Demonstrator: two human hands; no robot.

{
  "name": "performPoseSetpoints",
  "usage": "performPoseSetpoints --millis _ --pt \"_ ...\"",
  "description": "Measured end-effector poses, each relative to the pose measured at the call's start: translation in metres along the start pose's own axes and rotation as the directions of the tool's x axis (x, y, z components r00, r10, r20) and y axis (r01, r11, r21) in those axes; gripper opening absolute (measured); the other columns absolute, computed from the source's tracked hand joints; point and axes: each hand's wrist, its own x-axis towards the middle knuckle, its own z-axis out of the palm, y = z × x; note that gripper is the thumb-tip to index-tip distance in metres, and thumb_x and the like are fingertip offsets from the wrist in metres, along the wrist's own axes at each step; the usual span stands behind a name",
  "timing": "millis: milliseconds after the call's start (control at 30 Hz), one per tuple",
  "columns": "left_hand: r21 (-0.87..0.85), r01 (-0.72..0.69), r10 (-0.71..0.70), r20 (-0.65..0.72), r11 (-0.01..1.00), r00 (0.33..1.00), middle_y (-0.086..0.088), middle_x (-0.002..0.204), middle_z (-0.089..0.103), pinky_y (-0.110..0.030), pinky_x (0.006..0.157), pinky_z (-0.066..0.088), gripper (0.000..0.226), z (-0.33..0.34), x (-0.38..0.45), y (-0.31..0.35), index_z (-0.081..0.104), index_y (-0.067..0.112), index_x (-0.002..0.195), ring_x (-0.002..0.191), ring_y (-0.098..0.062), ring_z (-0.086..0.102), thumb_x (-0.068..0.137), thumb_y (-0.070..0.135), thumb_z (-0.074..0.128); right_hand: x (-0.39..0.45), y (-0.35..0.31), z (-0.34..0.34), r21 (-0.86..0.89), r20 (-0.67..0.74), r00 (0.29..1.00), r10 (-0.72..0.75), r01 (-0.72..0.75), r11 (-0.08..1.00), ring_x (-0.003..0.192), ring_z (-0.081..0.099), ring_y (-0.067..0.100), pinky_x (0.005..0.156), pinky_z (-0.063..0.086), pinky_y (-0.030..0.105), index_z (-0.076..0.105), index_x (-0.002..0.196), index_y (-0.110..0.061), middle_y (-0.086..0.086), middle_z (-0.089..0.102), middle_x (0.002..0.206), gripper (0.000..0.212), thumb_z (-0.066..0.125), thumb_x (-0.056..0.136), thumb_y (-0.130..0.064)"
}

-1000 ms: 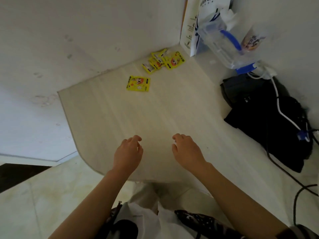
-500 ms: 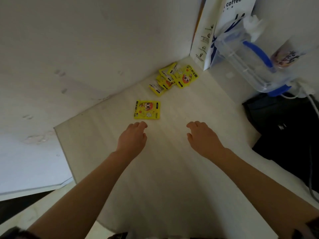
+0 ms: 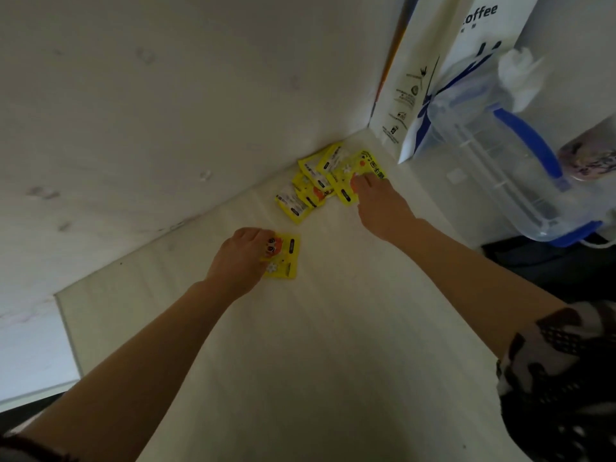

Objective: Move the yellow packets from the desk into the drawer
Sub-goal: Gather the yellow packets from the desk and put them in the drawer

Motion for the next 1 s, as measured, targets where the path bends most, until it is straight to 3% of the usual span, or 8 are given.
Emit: performPoseSetpoints --millis 67,200,267,433,533,700,833,1000 --pt "0.025 -0.006 0.007 -0.041 1.0 0.999 -0.003 0.137 0.05 -0.039 0.105 0.034 0.055 0.002 0.004 -0.002 0.045 0.02 0.138 0.129 -0.026 0.042 0.087 0.029 0.063 0.021 0.006 -0.001 0.014 -0.011 1.0 -0.015 0.015 1.0 0.124 0.042 0.038 0.091 0.048 0.046 0.038 0.138 -0.004 0.014 0.037 0.144 0.049 0.045 0.09 0.002" --pt "0.016 0.026 -0.025 -0.037 1.0 0.999 -0.002 0.127 0.051 -0.038 0.104 0.032 0.06 0.001 0.011 -0.005 0.047 0.022 0.136 0.122 -0.025 0.045 0.081 0.031 0.069 0.045 0.017 0.0 -0.002 0.051 0.998 -0.045 0.046 0.999 0.14 0.021 0.043 0.105 0.037 0.053 0.022 0.151 -0.013 0.009 0.019 0.159 0.059 0.038 0.095 -0.004" --pt "0.031 0.021 -0.02 -0.033 0.999 0.999 -0.002 0.123 0.051 -0.037 0.104 0.032 0.061 0.0 0.014 -0.005 0.048 0.022 0.135 0.12 -0.025 0.047 0.079 0.031 0.071 0.049 0.022 0.002 -0.014 0.069 0.996 -0.057 0.058 0.998 0.142 0.016 0.044 0.109 0.031 0.053 0.022 0.152 -0.017 0.008 0.021 0.158 0.06 0.039 0.095 -0.004" --pt "0.011 0.025 -0.024 -0.032 1.0 0.999 -0.004 0.115 0.05 -0.036 0.093 0.041 0.05 -0.003 0.017 -0.002 0.057 0.019 0.126 0.103 -0.025 0.054 0.079 0.028 0.072 0.058 0.033 0.013 -0.129 -0.026 0.995 -0.1 0.096 0.987 0.114 0.046 0.045 0.095 0.042 0.049 0.048 0.133 -0.01 0.022 0.052 0.124 0.053 0.054 0.082 0.003" --pt "-0.062 0.05 -0.052 -0.042 0.997 0.998 -0.005 0.111 0.047 -0.035 0.081 0.048 0.039 -0.007 0.018 0.002 0.062 0.015 0.115 0.094 -0.023 0.055 0.079 0.026 0.073 0.054 0.038 0.015 -0.148 -0.09 0.991 -0.102 0.088 0.985 0.092 0.054 0.041 0.078 0.047 0.044 0.058 0.114 -0.005 0.023 0.057 0.099 0.042 0.068 0.073 0.001" --pt "-0.216 0.01 -0.036 -0.117 0.976 0.992 0.0 0.108 0.047 -0.026 0.071 0.043 0.035 -0.012 0.029 0.006 0.062 0.011 0.102 0.081 -0.018 0.055 0.074 0.023 0.08 0.043 0.042 0.007 0.122 -0.091 0.995 -0.032 0.043 0.992 0.101 0.048 0.036 0.082 0.04 0.04 0.053 0.117 -0.004 0.02 0.051 0.112 0.038 0.064 0.088 -0.027" --pt "-0.269 -0.036 -0.006 -0.156 0.962 0.988 -0.001 0.101 0.047 -0.03 0.073 0.044 0.037 -0.018 0.053 0.014 0.06 0.006 0.096 0.081 -0.018 0.051 0.07 0.019 0.082 0.057 0.036 -0.001 0.5 -0.068 0.984 0.167 -0.111 0.859 0.089 0.05 0.025 0.072 0.036 0.03 0.051 0.117 0.0 0.018 0.053 0.108 0.04 0.062 0.091 -0.029" --pt "-0.299 0.046 -0.091 -0.138 0.953 0.986 -0.009 0.11 0.05 -0.026 0.08 0.036 0.047 -0.016 0.09 0.023 0.059 0.004 0.104 0.098 -0.026 0.051 0.068 0.023 0.083 0.074 0.019 0.001 0.594 0.0 0.978 0.209 -0.168 0.787 0.095 0.059 0.032 0.077 0.047 0.041 0.051 0.113 -0.001 0.014 0.057 0.098 0.038 0.062 0.09 -0.029"
